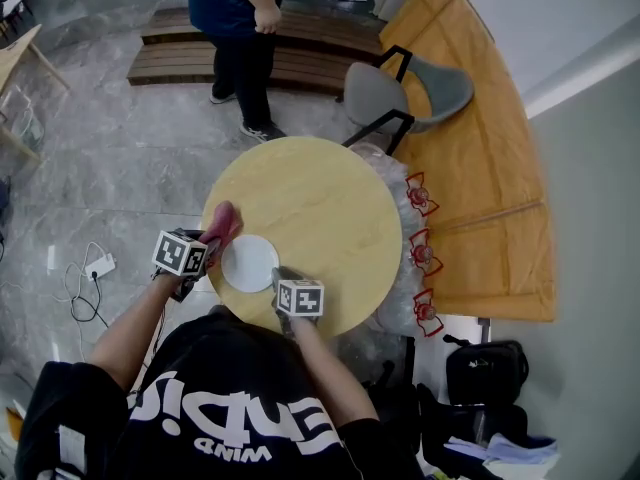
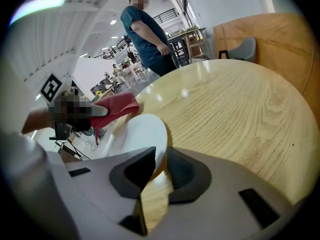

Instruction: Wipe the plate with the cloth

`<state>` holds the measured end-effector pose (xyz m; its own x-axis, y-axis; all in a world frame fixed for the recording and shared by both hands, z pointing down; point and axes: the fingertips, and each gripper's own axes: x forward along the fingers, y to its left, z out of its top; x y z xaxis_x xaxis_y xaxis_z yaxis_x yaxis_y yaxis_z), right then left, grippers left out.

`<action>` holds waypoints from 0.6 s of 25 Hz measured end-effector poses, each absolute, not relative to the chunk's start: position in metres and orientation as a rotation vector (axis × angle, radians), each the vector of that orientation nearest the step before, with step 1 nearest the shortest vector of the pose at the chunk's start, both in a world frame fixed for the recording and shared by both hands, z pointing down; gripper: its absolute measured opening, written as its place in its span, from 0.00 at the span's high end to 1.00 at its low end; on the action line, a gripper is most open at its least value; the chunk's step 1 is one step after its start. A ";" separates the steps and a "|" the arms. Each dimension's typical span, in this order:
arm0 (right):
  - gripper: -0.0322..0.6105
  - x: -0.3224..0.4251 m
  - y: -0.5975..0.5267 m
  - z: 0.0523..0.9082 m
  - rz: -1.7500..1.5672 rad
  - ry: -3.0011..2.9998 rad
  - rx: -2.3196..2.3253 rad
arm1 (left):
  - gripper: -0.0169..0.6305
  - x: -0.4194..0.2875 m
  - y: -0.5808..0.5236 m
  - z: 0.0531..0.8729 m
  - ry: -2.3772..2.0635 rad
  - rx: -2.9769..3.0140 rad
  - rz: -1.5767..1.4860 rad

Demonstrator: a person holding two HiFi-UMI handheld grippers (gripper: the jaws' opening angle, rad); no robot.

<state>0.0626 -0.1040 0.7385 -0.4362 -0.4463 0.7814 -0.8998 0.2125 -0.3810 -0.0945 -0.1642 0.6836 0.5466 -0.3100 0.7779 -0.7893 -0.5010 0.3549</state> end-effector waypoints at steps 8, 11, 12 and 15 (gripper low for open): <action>0.83 0.070 -0.141 0.604 0.846 -2.300 1.350 | 0.90 -0.066 -0.197 0.574 -0.926 2.300 0.686; 0.86 0.068 -0.148 0.513 0.527 -2.473 1.488 | 0.90 -0.047 -0.194 0.520 -0.947 2.460 0.546; 0.87 0.068 -0.148 0.488 0.458 -2.512 1.533 | 0.90 -0.042 -0.192 0.503 -0.964 2.516 0.498; 0.89 0.070 -0.144 0.443 0.329 -2.564 1.626 | 0.90 -0.031 -0.184 0.466 -1.049 2.683 0.380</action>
<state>0.0700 -0.1437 0.4429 -0.4301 -0.8830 0.1879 -0.9018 0.4108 -0.1339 -0.0311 -0.1842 0.4662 0.7094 -0.6267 0.3225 -0.6878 -0.7154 0.1228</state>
